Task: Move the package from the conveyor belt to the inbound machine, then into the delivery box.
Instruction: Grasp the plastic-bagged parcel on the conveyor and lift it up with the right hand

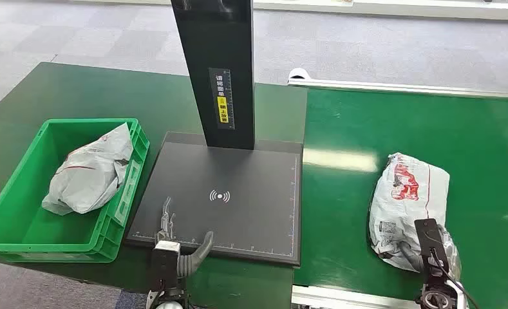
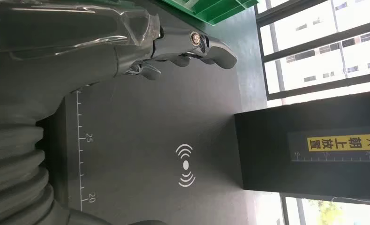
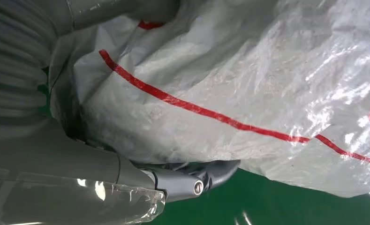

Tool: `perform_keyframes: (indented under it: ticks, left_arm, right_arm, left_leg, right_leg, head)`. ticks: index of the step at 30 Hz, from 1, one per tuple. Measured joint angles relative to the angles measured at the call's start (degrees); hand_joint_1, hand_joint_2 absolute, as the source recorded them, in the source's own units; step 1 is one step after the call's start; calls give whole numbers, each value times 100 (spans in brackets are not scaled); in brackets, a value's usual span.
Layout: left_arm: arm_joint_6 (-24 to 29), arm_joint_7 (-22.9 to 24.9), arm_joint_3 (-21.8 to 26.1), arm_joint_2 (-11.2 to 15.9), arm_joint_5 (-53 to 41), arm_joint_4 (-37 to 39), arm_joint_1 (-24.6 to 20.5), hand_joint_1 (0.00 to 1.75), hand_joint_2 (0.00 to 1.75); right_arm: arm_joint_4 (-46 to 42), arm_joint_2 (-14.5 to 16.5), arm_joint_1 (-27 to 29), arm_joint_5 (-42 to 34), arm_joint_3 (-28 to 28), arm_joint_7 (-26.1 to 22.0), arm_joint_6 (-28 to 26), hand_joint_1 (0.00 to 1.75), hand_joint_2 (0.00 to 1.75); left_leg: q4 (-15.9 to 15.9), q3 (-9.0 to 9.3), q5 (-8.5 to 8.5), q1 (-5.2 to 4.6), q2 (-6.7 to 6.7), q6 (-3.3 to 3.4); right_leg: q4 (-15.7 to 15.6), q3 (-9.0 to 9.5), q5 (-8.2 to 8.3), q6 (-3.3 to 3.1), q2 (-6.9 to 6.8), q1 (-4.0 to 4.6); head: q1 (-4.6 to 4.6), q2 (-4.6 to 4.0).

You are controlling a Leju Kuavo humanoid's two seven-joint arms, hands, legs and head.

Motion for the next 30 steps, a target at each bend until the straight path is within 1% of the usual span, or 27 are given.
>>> perform_keyframes:
  ticks: [7,11,14,18,22,25,27,30]
  left_arm:
    - [3,0,-12,0,3,3,-39,0,175]
    - [33,0,-20,2,-2,4,-53,0,175]
    - [38,0,-21,9,-5,-6,-51,0,175]
    - [31,0,-21,21,-22,-93,-32,0,175]
    - [10,0,-19,61,-64,-307,24,0,175]
    - [24,0,-17,123,-195,-517,76,0,175]
    - [-11,0,-17,169,-249,-666,107,0,175]
    - [-256,0,-4,222,-248,-891,117,0,175]
  right_arm:
    - [468,-21,-438,99,88,-97,40,175,175]
    - [622,37,-602,20,170,-455,-164,175,175]
    - [494,158,-620,-141,225,-743,-430,175,175]
    - [-274,385,-437,-374,352,-975,-788,175,175]
    - [-1544,618,-44,-546,637,-1211,-1152,175,175]
    - [-2477,788,248,-586,933,-1324,-1302,175,175]
    - [-2958,898,402,-625,1145,-1352,-1286,175,175]
    - [-3421,1044,550,-815,1527,-1311,-898,175,175]
  left_leg:
    - [0,1,0,0,1,0]
    - [0,0,1,0,-3,0]
    - [0,-2,1,0,-5,0]
    - [0,-5,1,1,-6,0]
    - [-1,-7,1,1,-5,-1]
    - [-2,-7,1,1,-4,-1]
    - [-3,-6,1,1,-4,-1]
    - [-4,-4,2,2,-1,-1]
  right_leg:
    - [0,2,0,0,0,0]
    - [0,2,0,0,-1,0]
    - [1,0,0,0,-1,1]
    - [2,-3,-1,0,-2,2]
    - [2,-4,-1,-1,-2,3]
    - [2,-4,-2,-1,-2,3]
    - [2,-4,-2,-1,-2,4]
    - [2,-2,-2,-1,-1,5]
  head:
    - [1,1]
    - [0,1]
    - [0,1]
    - [1,0]
    - [0,0]
    - [1,0]
    - [1,0]
    - [1,0]
